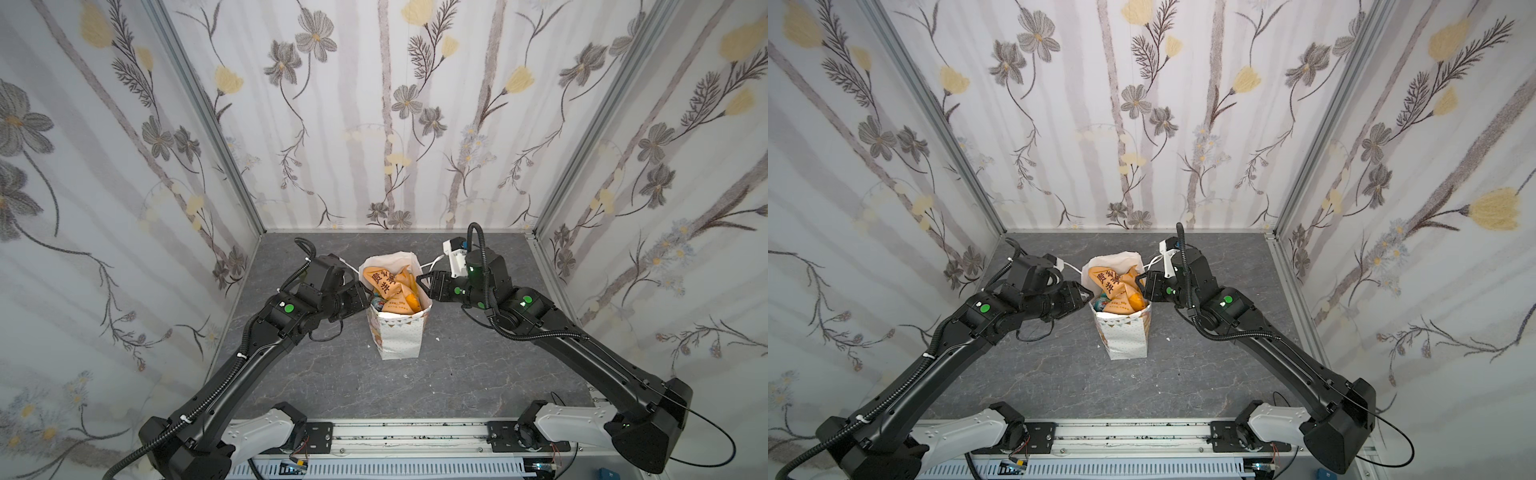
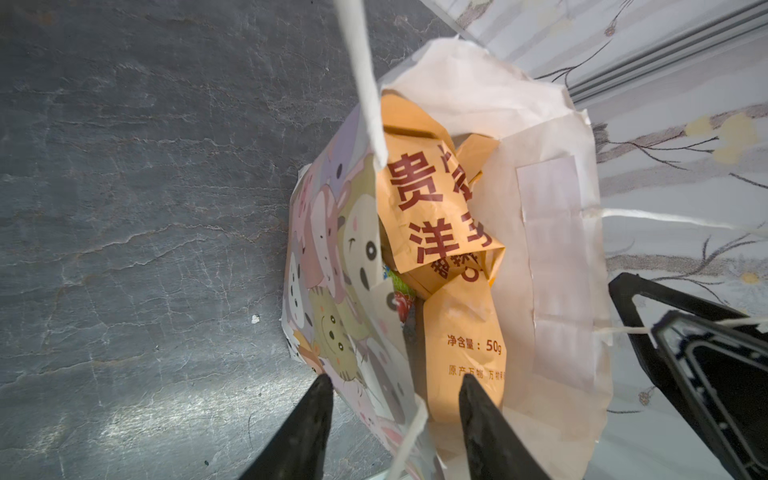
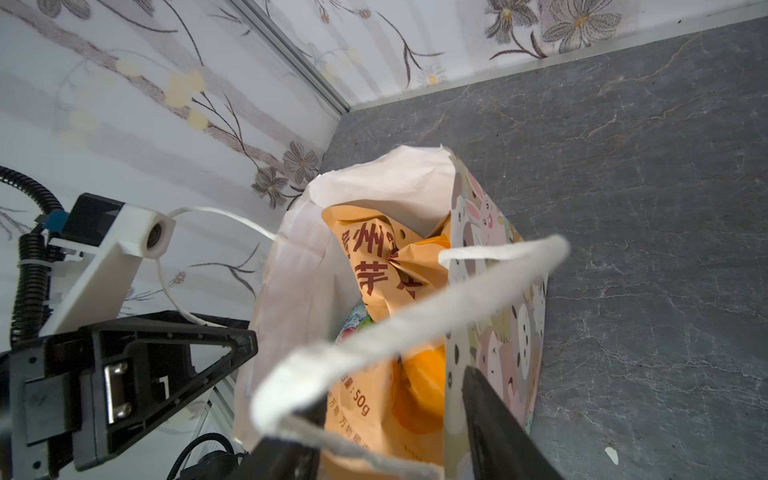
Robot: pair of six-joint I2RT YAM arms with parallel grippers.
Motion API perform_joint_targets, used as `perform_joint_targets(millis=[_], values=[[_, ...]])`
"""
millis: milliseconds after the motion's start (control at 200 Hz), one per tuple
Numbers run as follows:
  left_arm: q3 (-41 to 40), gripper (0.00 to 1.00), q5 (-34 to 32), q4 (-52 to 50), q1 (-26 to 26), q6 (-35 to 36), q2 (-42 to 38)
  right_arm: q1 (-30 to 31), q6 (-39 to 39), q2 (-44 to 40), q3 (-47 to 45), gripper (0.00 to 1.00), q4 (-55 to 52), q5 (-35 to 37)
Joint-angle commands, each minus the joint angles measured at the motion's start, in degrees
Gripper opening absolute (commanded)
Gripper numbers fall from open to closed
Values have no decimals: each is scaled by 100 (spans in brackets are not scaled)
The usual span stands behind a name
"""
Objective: Take the snacks out of the paper bag
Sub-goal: Place the paper bag at the center of the table, then pick up the snack from the paper bag.
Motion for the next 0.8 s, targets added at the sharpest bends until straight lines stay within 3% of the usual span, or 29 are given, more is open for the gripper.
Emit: perform_joint_targets(millis=[0, 160, 320, 425, 530, 705, 799], values=[[187, 59, -483, 103, -11, 189, -170, -6, -182, -217, 50, 65, 214, 428], [868, 62, -1258, -404, -9, 615, -351, -15, -479, -648, 180, 78, 219, 904], [1899, 63, -2071, -671, -8, 1425, -198, -14, -794, -1056, 281, 83, 391, 1337], [2419, 63, -1479, -382, -8, 1926, 137, -15, -1096, -1276, 254, 88, 536, 1356], [2954, 64, -553, -351, -125, 3048, 647, -14, -1404, -1501, 68, 97, 803, 1185], [3993, 68, -335, -1607, -651, 5323, 1717, -15, -1397, -1645, 44, 99, 878, 862], [4404, 70, -236, -2389, -788, 6176, 2274, -15, -1375, -1721, 10, 99, 851, 803]])
